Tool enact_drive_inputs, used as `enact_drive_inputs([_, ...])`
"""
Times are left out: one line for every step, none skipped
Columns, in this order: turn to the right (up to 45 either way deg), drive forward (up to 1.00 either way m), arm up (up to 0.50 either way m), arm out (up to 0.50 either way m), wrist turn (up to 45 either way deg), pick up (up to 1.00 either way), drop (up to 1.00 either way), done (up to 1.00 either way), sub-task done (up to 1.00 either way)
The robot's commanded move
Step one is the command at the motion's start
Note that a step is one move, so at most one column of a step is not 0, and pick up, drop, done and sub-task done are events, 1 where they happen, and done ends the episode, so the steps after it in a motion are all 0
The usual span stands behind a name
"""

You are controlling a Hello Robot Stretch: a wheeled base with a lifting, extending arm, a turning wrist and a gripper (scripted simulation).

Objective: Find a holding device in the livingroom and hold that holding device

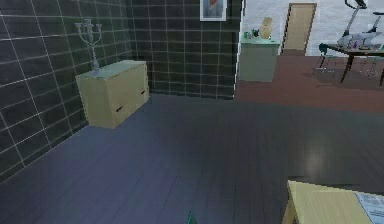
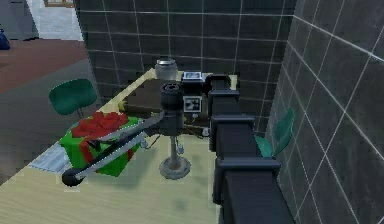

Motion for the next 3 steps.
enact_drive_inputs([0.0, 0.0, 0.0, 0.0, 45.0, 0.0, 0.0, 0.0, 0.0])
enact_drive_inputs([0.0, 0.0, 0.0, 0.0, 39.0, 0.0, 0.0, 0.0, 0.0])
enact_drive_inputs([0.0, 0.0, -0.14, 0.0, 0.0, 0.0, 0.0, 0.0, 0.0])
